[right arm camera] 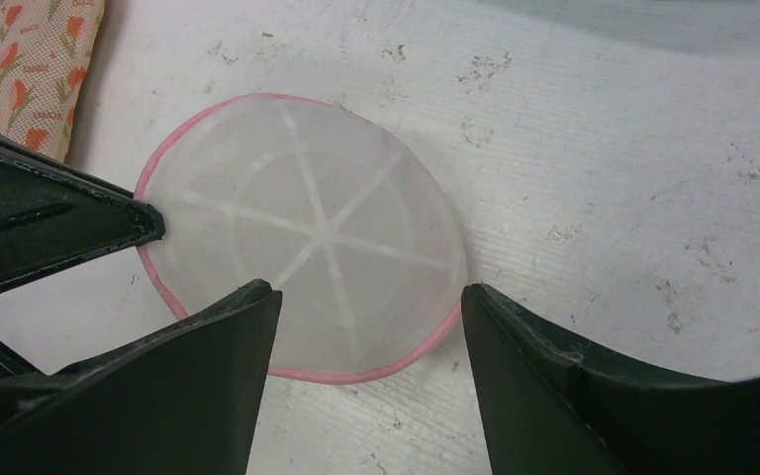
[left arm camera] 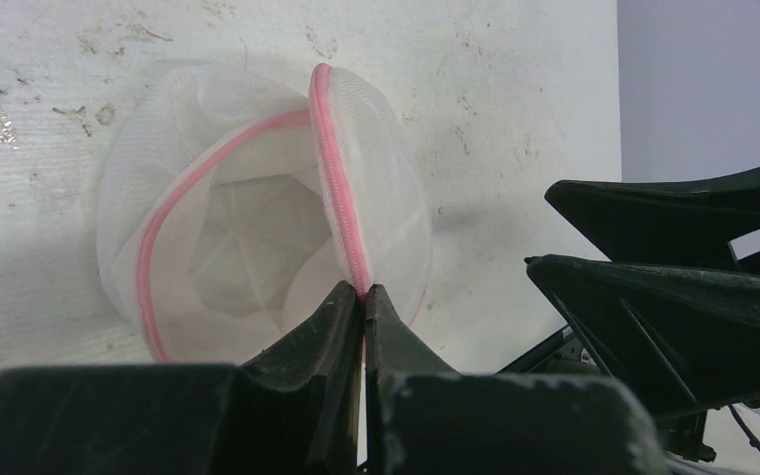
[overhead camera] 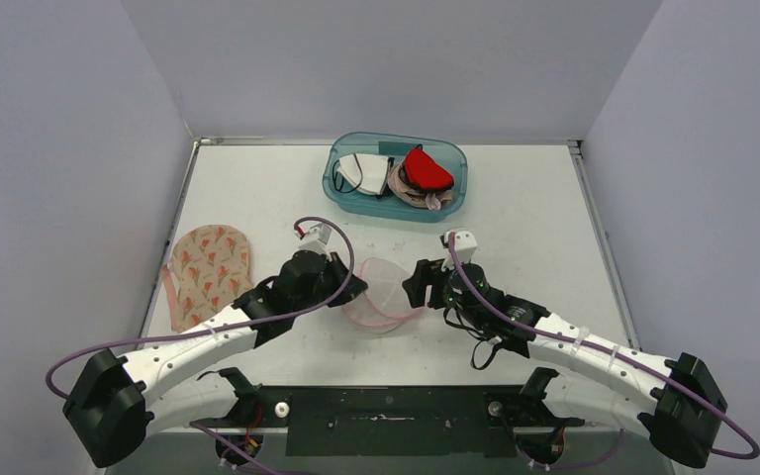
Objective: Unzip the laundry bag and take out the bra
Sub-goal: Move the laundry bag to the center of the board.
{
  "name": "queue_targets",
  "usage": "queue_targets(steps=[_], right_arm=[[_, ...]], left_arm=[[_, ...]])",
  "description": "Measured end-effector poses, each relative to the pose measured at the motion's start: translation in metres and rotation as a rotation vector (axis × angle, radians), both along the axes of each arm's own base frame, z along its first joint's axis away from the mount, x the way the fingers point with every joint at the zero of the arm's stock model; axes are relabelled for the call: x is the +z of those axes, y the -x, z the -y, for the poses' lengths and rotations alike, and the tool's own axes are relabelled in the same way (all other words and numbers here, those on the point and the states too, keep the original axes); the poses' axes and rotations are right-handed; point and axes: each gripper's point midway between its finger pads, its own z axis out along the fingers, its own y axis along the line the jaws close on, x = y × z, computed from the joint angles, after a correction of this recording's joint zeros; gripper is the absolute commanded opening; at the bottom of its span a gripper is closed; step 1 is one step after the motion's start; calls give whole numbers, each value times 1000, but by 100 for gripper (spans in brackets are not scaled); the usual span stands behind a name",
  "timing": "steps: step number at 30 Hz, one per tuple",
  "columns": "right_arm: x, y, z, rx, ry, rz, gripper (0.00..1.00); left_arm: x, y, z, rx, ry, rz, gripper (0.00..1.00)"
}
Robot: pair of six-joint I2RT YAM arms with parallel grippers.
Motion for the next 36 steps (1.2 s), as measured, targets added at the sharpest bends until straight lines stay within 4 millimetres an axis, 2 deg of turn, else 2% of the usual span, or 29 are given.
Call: queue_targets(steps=[4,8,17,26,32,36], right_arm=[[0,0,0,1,0,0,69],[-6,-1,-3,5,-8,-11,73],[-53,-13,6,-21,-74,-166,74],[-70,-16,0,9,-244,-281,74],[-80,-12,-13,51,-326,-357,70],[-85,-11,-22,71,-368,-399,62]], left_arm=[[-4,3,-9,20,-16,2,0],[-20,7,-19,38,-60,-22,0],[-49,14,-40,75,-150,-59,0],[-56,11,-53,104,-188,-49,0],[-70,15,-62,114,-217,-70,0],[-77,16,-67,121,-228,-81,0]])
